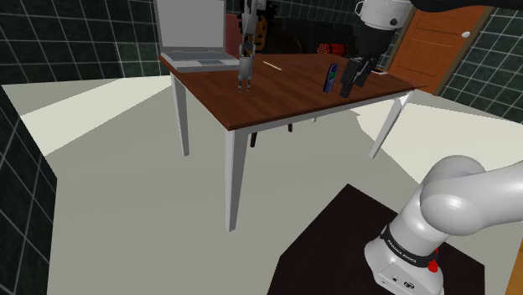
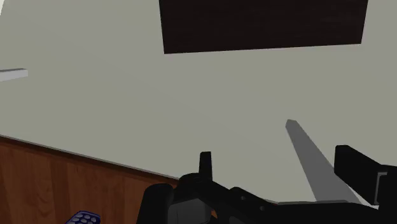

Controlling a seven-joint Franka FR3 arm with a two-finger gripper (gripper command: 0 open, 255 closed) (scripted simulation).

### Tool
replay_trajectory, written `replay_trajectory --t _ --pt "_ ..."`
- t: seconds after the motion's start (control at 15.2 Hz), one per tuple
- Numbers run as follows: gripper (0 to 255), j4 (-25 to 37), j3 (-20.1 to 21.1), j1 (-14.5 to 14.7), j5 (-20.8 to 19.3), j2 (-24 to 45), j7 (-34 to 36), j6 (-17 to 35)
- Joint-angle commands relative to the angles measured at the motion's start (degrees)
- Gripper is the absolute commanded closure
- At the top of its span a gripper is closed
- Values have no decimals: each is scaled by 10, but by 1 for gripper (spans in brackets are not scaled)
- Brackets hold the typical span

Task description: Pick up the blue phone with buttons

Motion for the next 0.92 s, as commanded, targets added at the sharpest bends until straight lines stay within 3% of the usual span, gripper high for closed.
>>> replay_trajectory --t 0.0,0.46,0.86 --pt "0 0 0 0 0 0 0 0" --pt "0 59 -81 -24 -27 93 -70 53" --pt "0 134 -147 -36 -26 189 -131 88"
